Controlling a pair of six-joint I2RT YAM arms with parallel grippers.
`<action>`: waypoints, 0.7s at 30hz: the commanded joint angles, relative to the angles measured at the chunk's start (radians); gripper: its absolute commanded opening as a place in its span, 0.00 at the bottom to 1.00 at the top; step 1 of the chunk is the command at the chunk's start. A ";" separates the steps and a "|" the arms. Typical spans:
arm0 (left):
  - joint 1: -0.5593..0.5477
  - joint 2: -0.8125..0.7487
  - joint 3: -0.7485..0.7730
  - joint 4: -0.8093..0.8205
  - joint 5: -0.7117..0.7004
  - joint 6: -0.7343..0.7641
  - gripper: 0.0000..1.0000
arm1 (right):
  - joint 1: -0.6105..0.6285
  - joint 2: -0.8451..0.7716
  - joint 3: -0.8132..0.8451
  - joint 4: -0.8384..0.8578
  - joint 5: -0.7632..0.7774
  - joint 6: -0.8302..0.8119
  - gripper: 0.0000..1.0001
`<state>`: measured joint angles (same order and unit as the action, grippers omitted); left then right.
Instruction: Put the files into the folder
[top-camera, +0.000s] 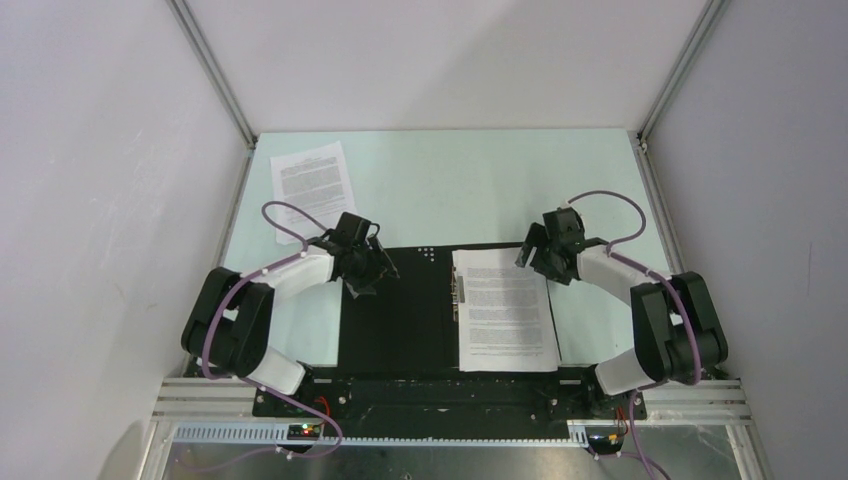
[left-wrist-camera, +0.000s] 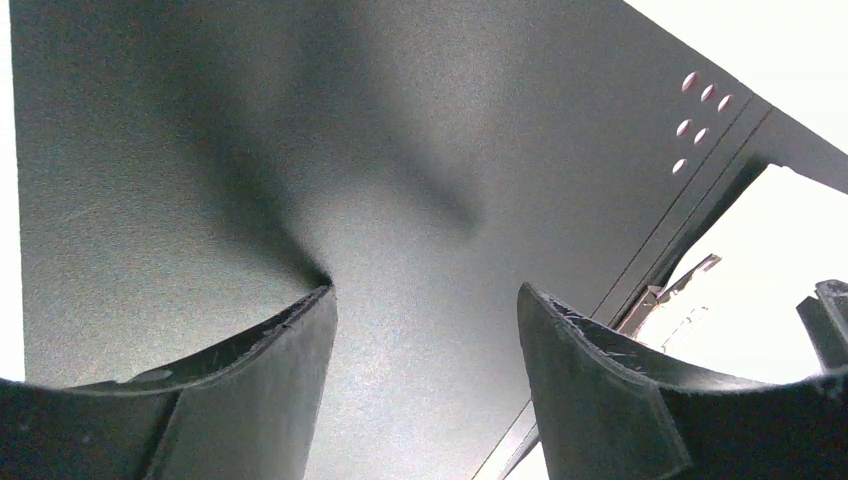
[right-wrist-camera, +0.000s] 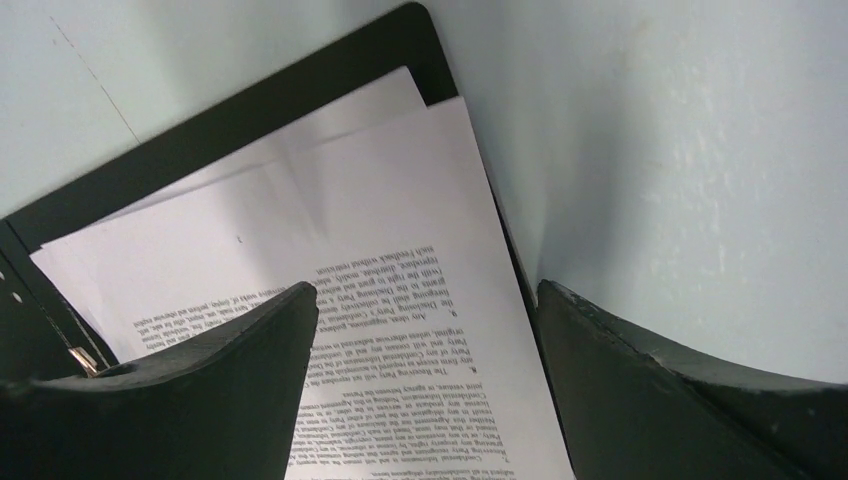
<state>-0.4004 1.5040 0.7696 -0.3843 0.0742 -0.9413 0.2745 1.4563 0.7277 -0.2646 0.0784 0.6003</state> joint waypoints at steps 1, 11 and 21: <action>-0.008 0.048 -0.010 -0.013 -0.053 0.027 0.73 | -0.006 0.046 0.069 0.046 -0.006 -0.045 0.85; -0.008 0.062 -0.003 -0.013 -0.050 0.029 0.73 | 0.039 0.125 0.162 0.022 0.027 -0.075 0.85; -0.008 0.066 -0.002 -0.012 -0.051 0.030 0.73 | 0.086 0.181 0.226 -0.023 0.090 -0.098 0.86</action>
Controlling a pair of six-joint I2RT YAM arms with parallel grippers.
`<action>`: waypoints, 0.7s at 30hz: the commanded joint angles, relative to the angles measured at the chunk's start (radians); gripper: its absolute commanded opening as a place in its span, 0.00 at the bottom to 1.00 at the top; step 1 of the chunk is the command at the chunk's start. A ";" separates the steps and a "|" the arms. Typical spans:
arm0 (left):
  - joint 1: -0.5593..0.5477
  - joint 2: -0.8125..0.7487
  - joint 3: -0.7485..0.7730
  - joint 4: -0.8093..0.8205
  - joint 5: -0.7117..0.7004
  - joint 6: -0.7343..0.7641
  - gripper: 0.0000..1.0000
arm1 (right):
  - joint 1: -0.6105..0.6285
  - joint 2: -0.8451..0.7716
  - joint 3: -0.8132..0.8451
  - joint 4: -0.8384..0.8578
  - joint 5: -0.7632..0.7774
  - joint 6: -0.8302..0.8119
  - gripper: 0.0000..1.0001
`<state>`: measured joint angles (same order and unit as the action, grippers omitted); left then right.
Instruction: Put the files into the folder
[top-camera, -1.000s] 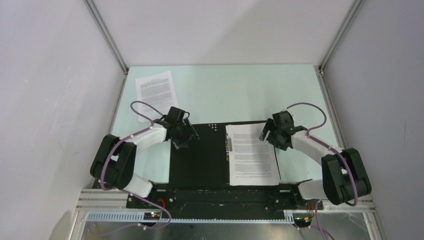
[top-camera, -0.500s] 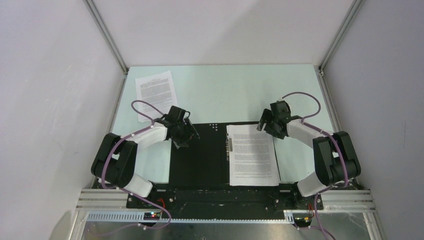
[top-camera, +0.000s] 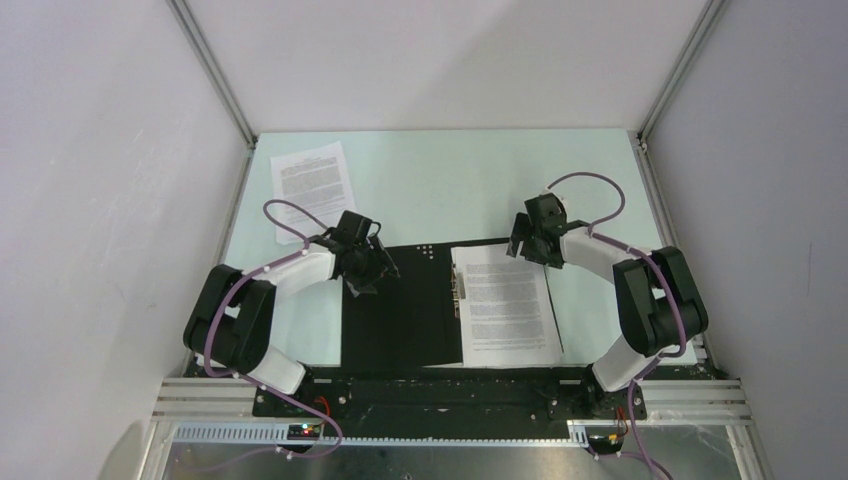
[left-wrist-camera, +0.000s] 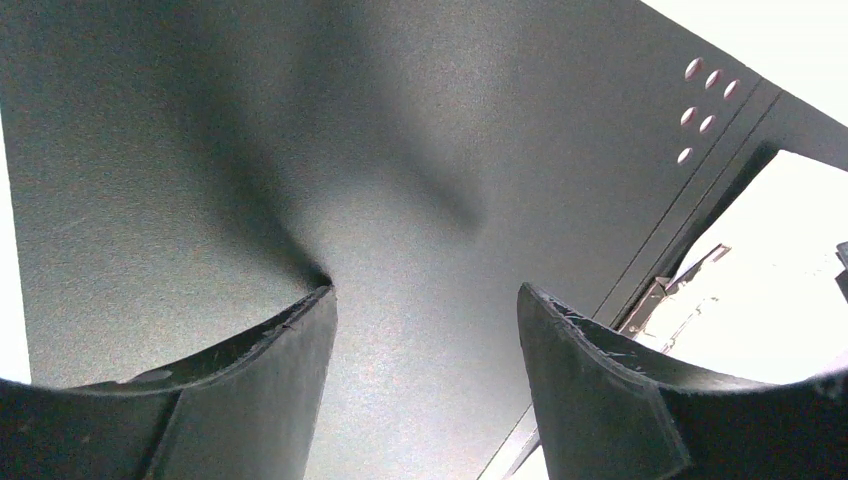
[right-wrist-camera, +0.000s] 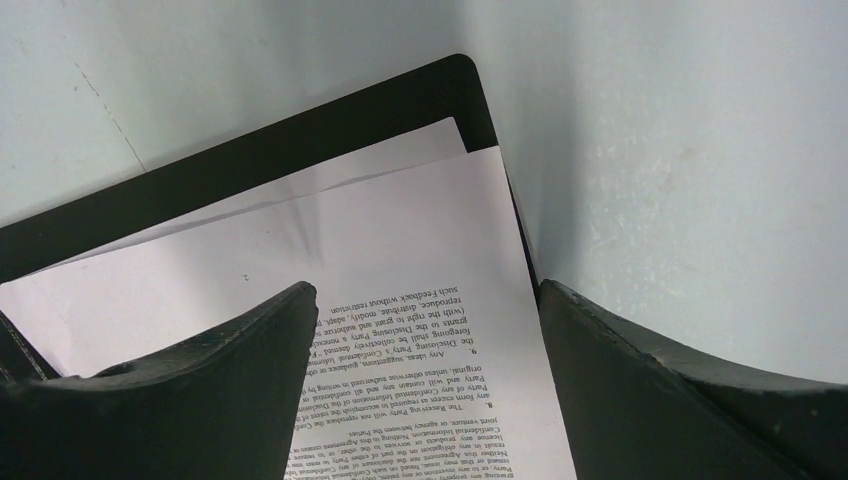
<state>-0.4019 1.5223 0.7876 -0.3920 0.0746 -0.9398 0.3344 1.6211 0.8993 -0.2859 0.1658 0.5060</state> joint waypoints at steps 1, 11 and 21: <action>-0.007 0.048 -0.021 -0.004 -0.052 0.029 0.73 | 0.024 0.018 0.055 -0.004 0.004 -0.004 0.86; -0.006 0.050 -0.023 -0.004 -0.052 0.029 0.73 | 0.019 0.027 0.073 0.012 0.003 -0.034 0.89; -0.007 0.059 -0.016 -0.005 -0.046 0.029 0.73 | 0.030 0.009 0.075 -0.024 0.017 -0.019 0.90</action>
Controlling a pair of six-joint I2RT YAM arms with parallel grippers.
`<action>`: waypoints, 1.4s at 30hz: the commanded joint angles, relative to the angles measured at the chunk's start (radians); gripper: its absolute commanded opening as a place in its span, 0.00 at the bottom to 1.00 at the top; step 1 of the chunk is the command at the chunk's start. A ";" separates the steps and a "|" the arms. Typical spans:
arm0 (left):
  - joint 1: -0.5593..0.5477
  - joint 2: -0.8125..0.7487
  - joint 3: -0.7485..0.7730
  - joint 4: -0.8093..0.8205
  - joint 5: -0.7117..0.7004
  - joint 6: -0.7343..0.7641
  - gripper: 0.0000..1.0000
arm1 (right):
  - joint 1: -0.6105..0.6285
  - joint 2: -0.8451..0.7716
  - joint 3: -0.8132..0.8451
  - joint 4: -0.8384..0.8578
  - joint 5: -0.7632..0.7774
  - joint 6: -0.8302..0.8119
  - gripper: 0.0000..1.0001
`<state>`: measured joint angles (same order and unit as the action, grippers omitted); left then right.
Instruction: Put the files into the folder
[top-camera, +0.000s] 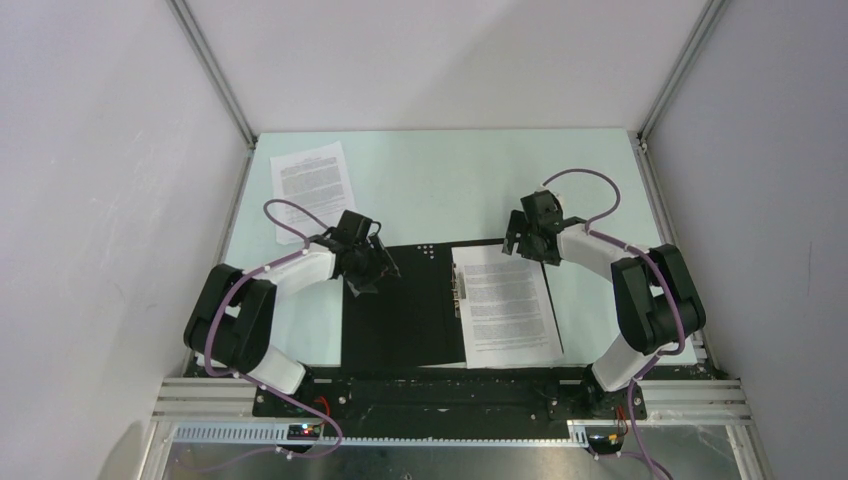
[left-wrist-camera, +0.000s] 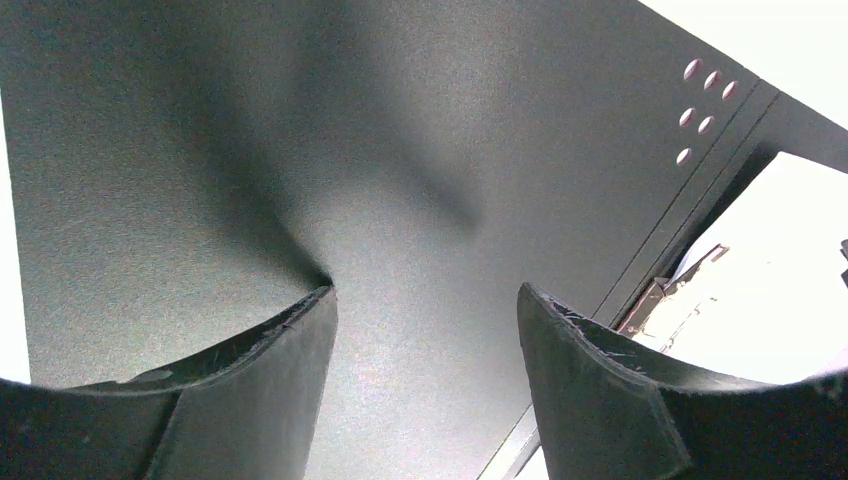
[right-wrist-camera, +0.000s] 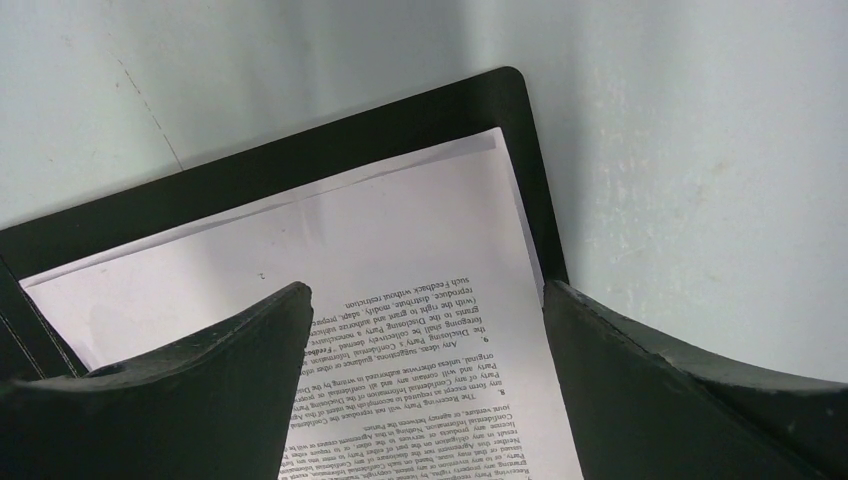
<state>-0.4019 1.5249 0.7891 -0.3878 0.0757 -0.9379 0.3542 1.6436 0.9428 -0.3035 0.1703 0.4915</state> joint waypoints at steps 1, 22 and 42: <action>-0.007 0.056 -0.018 -0.009 -0.047 0.027 0.73 | 0.008 -0.015 0.032 -0.010 0.014 0.006 0.90; -0.007 0.040 -0.021 -0.008 -0.045 0.015 0.74 | 0.428 -0.611 -0.215 -0.558 0.055 0.521 0.57; -0.006 0.041 -0.026 -0.008 -0.047 0.014 0.73 | 0.993 -0.439 -0.318 -0.459 0.022 0.926 0.21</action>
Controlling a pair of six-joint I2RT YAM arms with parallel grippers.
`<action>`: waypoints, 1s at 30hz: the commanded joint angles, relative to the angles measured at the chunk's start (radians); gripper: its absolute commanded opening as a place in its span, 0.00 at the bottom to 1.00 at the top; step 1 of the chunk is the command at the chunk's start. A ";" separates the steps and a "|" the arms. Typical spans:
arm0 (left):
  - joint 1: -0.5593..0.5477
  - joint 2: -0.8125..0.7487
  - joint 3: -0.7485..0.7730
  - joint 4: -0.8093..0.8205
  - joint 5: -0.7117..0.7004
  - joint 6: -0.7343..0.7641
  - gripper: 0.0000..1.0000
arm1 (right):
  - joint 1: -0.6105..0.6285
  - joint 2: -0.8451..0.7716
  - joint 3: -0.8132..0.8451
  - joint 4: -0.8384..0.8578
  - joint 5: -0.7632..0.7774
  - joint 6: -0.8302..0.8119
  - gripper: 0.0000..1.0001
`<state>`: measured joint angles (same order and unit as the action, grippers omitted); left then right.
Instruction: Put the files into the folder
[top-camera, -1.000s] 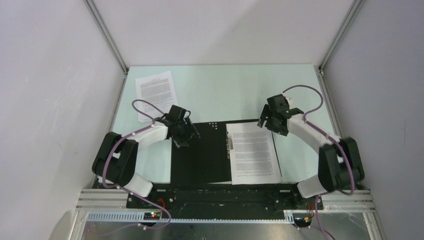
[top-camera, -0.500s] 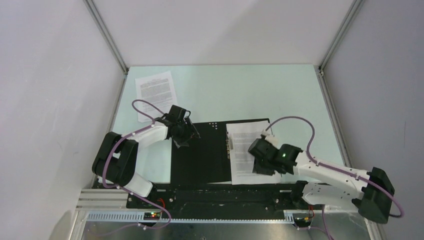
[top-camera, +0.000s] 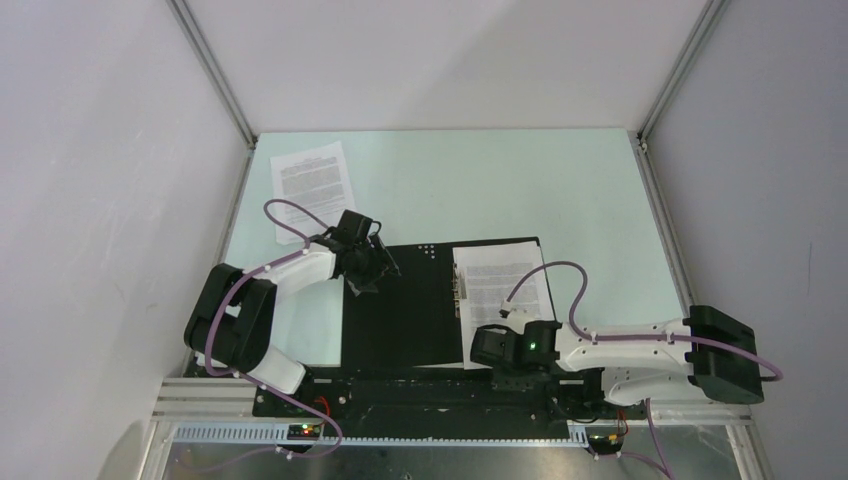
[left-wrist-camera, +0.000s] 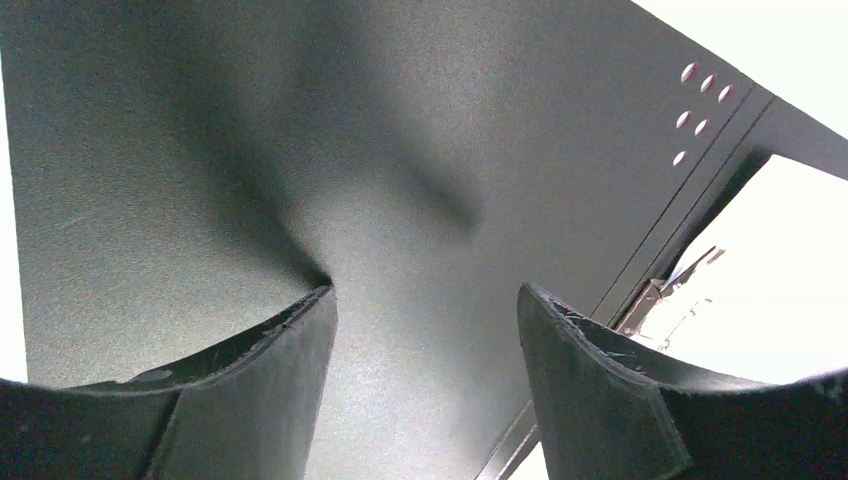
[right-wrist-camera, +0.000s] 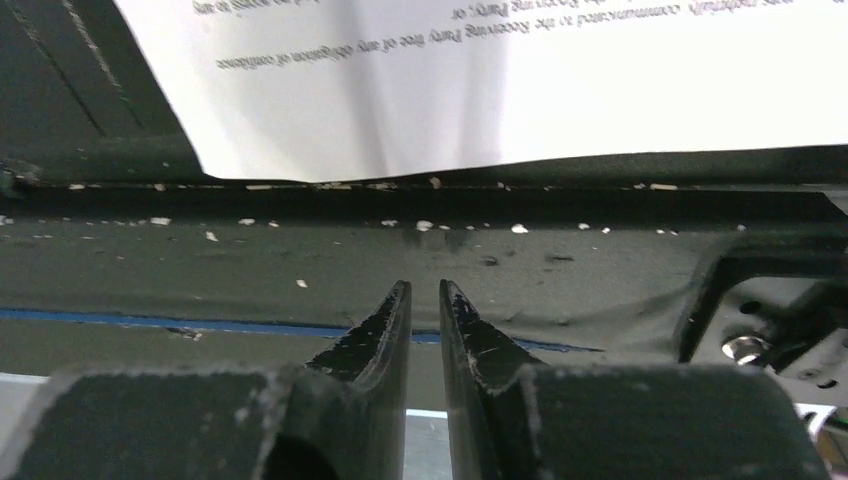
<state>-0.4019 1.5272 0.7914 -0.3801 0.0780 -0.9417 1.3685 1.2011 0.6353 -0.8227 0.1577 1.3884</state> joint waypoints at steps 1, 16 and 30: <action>-0.007 0.037 -0.029 -0.015 -0.050 0.017 0.73 | -0.027 0.009 -0.015 0.070 0.034 0.021 0.21; -0.005 0.042 -0.026 -0.015 -0.054 0.018 0.74 | -0.108 0.082 -0.039 0.137 0.080 -0.023 0.24; -0.005 0.054 -0.024 -0.016 -0.052 0.020 0.74 | -0.170 0.053 -0.039 0.128 0.128 -0.072 0.24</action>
<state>-0.4019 1.5299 0.7918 -0.3790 0.0780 -0.9413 1.2064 1.2633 0.5987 -0.7010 0.2276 1.3281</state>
